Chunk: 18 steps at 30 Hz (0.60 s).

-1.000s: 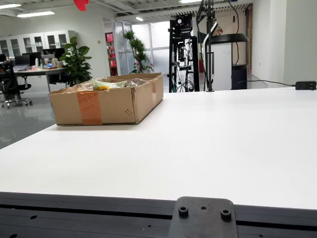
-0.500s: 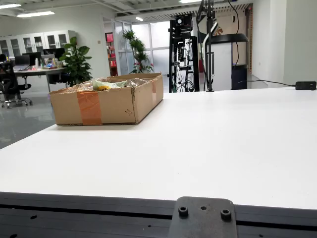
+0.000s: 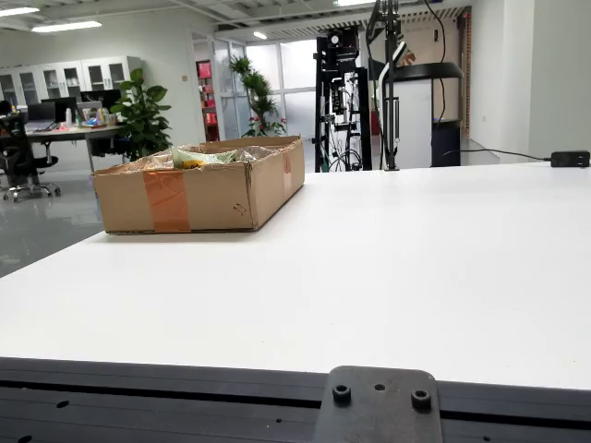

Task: Grasp a snack and put it in the bin.

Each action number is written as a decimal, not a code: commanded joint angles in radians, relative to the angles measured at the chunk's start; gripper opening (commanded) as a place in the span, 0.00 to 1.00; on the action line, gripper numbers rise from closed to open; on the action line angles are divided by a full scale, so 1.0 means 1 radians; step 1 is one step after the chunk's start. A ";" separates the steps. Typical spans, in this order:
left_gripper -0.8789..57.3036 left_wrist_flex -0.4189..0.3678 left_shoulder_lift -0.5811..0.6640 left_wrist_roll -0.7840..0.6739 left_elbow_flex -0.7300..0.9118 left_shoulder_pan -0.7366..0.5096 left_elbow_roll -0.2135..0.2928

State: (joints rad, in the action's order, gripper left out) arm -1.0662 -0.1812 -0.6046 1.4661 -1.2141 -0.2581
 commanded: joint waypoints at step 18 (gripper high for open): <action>0.02 0.011 0.009 0.163 -0.007 0.039 0.122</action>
State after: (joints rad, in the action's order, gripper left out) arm -1.0588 -0.1719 -0.4323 1.4599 -1.1795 -0.1337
